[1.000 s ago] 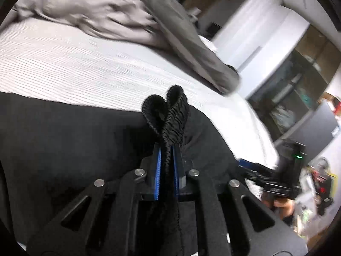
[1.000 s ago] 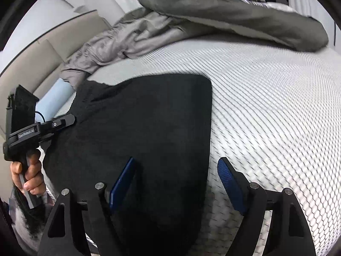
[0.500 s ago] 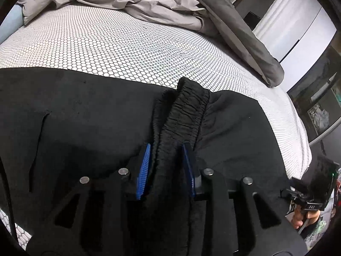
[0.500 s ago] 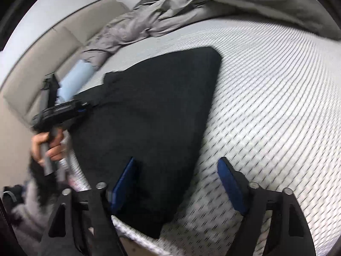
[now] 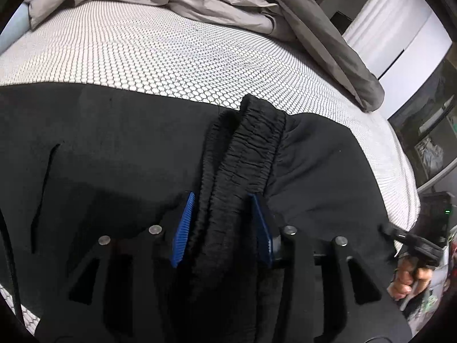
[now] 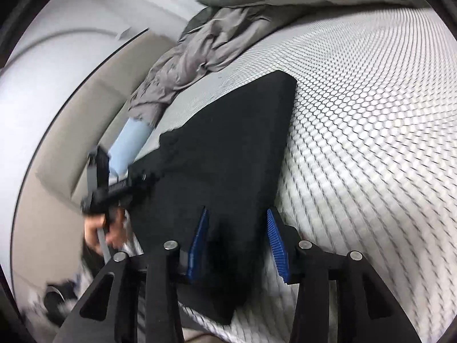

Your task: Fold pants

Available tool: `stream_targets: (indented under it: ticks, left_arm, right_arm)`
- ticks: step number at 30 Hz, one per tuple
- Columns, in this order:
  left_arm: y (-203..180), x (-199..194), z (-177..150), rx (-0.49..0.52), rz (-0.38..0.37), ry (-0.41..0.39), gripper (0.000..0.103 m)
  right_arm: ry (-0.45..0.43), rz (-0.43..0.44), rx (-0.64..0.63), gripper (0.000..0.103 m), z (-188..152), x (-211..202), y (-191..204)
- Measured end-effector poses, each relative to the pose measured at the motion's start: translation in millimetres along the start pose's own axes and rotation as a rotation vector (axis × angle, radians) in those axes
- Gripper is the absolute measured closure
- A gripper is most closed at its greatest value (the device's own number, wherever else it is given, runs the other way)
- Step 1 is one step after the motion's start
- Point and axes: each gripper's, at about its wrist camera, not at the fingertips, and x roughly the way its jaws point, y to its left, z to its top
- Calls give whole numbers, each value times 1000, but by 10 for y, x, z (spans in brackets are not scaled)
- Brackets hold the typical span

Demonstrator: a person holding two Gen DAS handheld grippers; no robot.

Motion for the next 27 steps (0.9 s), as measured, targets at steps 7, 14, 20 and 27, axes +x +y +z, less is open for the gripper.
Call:
stream_targets:
  ticks: [7, 14, 20, 27]
  left_arm:
    - [-55, 6, -51, 55, -42, 40, 71]
    - [-267, -374, -111, 150, 56, -138, 69]
    - [-931, -308, -405, 419, -31, -174, 41]
    - [-1019, 190, -694, 620, -30, -3, 40]
  right_arm:
    - [-72, -103, -65, 89, 213, -139, 122]
    - [-148, -339, -181, 62, 104, -330, 302]
    - [-150, -269, -362, 62, -69, -136, 930]
    - [32, -255, -472, 63, -248, 709, 1050]
